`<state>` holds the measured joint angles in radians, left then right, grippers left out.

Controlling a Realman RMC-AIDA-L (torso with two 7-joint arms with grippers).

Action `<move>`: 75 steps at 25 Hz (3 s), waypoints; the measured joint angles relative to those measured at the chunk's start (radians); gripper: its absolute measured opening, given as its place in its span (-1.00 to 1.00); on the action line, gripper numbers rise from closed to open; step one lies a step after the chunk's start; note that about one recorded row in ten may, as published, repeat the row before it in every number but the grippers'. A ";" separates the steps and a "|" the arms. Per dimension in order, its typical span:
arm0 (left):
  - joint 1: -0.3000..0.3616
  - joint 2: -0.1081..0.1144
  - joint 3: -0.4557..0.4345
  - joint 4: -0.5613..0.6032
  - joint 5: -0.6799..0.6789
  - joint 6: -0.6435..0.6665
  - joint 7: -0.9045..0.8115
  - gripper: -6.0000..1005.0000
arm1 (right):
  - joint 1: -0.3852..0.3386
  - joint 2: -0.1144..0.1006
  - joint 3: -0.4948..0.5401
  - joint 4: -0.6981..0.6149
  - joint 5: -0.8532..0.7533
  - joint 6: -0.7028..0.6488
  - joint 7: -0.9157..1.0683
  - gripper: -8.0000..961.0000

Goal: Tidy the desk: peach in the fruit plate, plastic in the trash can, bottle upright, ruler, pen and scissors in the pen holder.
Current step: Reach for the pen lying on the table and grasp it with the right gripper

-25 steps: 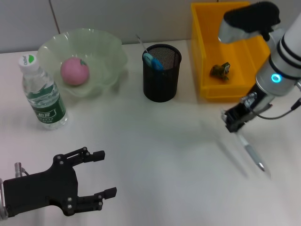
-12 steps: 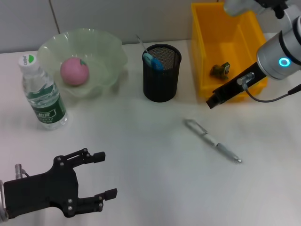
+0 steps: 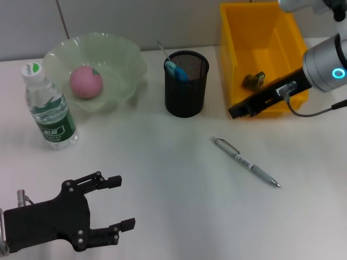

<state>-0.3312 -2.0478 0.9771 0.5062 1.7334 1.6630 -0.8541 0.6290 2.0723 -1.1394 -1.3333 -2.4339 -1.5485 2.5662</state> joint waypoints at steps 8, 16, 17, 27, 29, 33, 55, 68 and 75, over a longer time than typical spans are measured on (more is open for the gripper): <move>-0.001 0.000 -0.002 0.002 0.000 0.000 0.000 0.65 | 0.086 -0.010 0.002 0.129 -0.085 -0.044 0.006 -0.61; 0.000 -0.004 -0.008 0.021 0.000 0.000 -0.003 0.65 | 0.145 0.002 -0.090 0.189 -0.248 -0.050 0.036 -0.09; 0.000 -0.004 -0.009 0.021 0.000 0.000 -0.003 0.65 | 0.145 0.002 -0.090 0.189 -0.248 -0.050 0.036 -0.08; -0.002 -0.006 -0.011 0.021 0.000 0.000 -0.003 0.65 | 0.190 0.003 -0.124 0.308 -0.270 -0.019 0.038 -0.04; -0.002 -0.007 -0.011 0.021 0.000 0.000 -0.003 0.65 | 0.194 0.003 -0.134 0.326 -0.270 -0.008 0.038 -0.05; -0.003 -0.008 -0.011 0.023 0.000 -0.004 -0.003 0.65 | 0.208 0.005 -0.146 0.375 -0.273 0.017 0.038 -0.05; -0.002 -0.011 -0.011 0.023 0.004 -0.005 -0.002 0.65 | 0.239 0.006 -0.164 0.453 -0.304 0.056 0.040 -0.24; -0.005 -0.011 -0.011 0.023 0.004 -0.007 -0.002 0.65 | 0.243 0.009 -0.197 0.466 -0.301 0.080 0.046 -0.26; -0.004 -0.011 -0.011 0.023 0.003 -0.008 -0.003 0.65 | 0.248 0.009 -0.199 0.478 -0.299 0.082 0.046 -0.43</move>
<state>-0.3354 -2.0585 0.9663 0.5292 1.7364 1.6551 -0.8566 0.8768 2.0818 -1.3379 -0.8551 -2.7325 -1.4661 2.6124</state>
